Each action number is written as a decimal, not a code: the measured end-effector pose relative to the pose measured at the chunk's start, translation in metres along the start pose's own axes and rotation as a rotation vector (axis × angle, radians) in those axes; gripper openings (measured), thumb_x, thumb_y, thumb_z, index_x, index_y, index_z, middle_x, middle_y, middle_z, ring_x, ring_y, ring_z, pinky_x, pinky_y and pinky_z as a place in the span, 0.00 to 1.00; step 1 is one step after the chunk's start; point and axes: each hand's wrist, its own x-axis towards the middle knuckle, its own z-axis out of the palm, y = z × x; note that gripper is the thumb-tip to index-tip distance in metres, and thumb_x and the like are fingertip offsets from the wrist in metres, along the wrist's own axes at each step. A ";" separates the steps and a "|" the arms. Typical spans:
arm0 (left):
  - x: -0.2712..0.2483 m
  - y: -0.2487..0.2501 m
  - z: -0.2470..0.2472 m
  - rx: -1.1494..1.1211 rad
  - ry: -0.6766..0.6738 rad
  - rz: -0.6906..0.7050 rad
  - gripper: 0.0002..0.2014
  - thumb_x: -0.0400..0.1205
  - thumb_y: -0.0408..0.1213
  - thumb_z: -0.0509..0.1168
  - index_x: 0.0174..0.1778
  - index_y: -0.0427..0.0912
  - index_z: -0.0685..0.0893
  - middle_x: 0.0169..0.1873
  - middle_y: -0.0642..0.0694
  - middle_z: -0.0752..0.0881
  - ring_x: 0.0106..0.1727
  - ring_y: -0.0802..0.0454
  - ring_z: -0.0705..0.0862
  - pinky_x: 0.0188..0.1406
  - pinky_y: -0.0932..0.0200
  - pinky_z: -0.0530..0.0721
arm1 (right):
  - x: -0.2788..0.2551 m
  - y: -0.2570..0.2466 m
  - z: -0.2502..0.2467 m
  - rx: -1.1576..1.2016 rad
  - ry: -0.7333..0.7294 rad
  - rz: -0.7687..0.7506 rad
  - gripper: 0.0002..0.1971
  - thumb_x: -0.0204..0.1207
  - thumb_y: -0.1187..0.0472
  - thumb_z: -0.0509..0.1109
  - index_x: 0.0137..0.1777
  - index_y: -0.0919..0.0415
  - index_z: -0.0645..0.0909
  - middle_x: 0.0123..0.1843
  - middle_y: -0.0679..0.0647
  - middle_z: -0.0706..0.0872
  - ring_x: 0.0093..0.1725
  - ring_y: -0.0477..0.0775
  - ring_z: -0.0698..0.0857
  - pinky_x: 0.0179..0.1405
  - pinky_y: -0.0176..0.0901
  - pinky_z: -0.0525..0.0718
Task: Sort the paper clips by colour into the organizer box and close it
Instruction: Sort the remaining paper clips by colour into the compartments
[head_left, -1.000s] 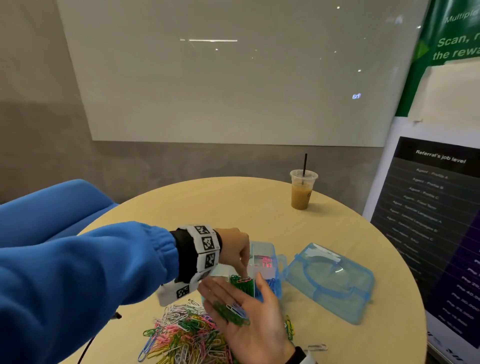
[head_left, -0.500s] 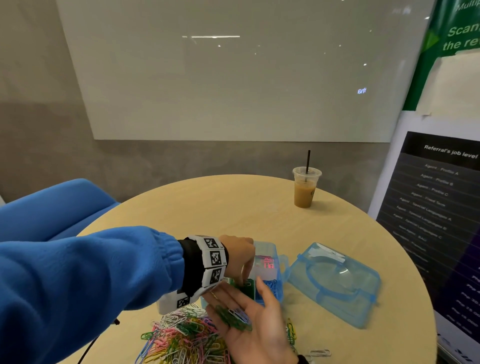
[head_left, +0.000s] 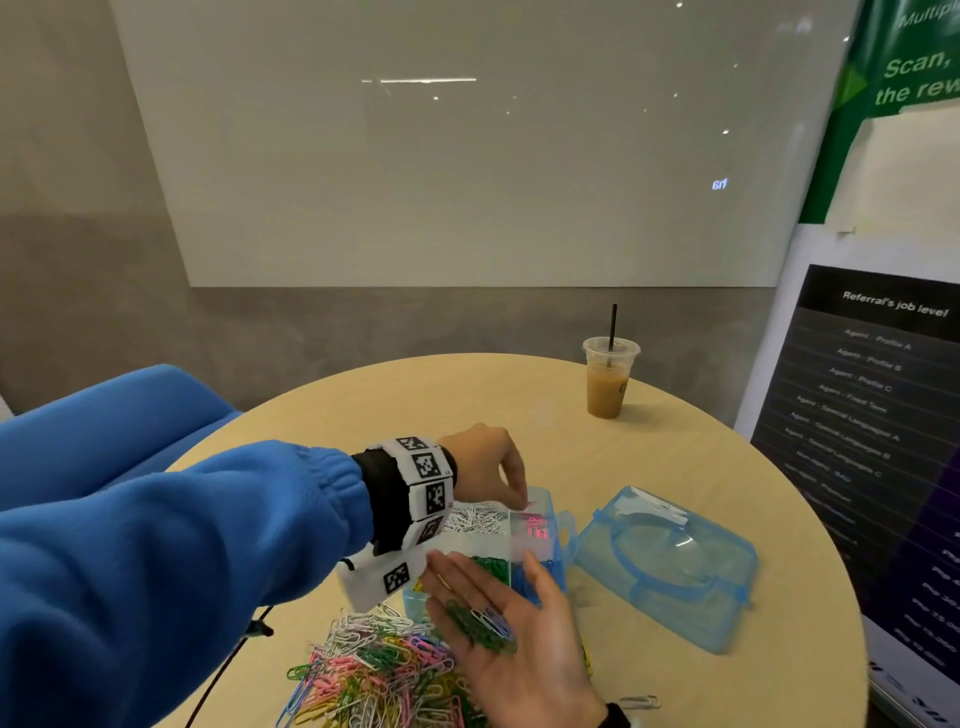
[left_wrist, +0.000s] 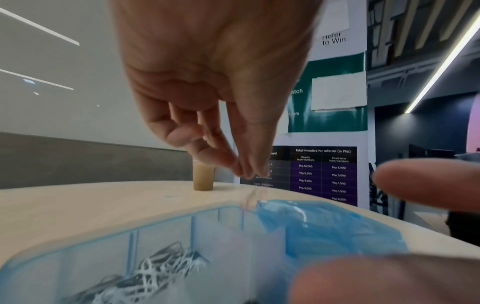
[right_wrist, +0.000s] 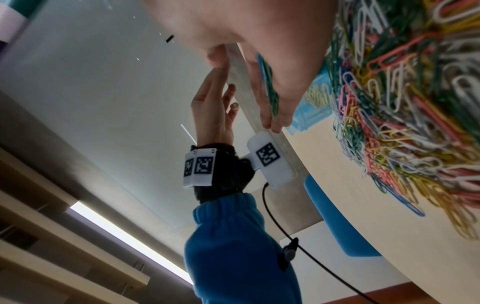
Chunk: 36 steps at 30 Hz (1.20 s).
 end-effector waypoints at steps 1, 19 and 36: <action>0.001 0.001 -0.002 -0.014 0.026 -0.011 0.11 0.78 0.46 0.74 0.51 0.46 0.92 0.42 0.53 0.88 0.34 0.63 0.80 0.41 0.61 0.77 | 0.000 0.000 0.001 -0.009 0.008 -0.005 0.36 0.84 0.41 0.55 0.63 0.79 0.79 0.58 0.74 0.87 0.61 0.70 0.86 0.59 0.60 0.82; -0.111 -0.012 0.039 -0.102 0.097 0.233 0.10 0.80 0.49 0.71 0.56 0.58 0.88 0.51 0.61 0.81 0.47 0.63 0.80 0.48 0.59 0.83 | -0.015 0.002 0.003 0.089 -0.103 -0.081 0.44 0.78 0.32 0.57 0.63 0.79 0.81 0.47 0.66 0.83 0.40 0.62 0.84 0.49 0.50 0.80; -0.092 -0.016 0.034 -0.376 0.066 0.138 0.02 0.76 0.44 0.76 0.39 0.57 0.90 0.40 0.46 0.91 0.39 0.52 0.88 0.37 0.59 0.87 | 0.003 0.006 0.002 0.077 -0.029 -0.053 0.45 0.77 0.33 0.57 0.62 0.83 0.80 0.54 0.77 0.86 0.47 0.72 0.86 0.57 0.63 0.80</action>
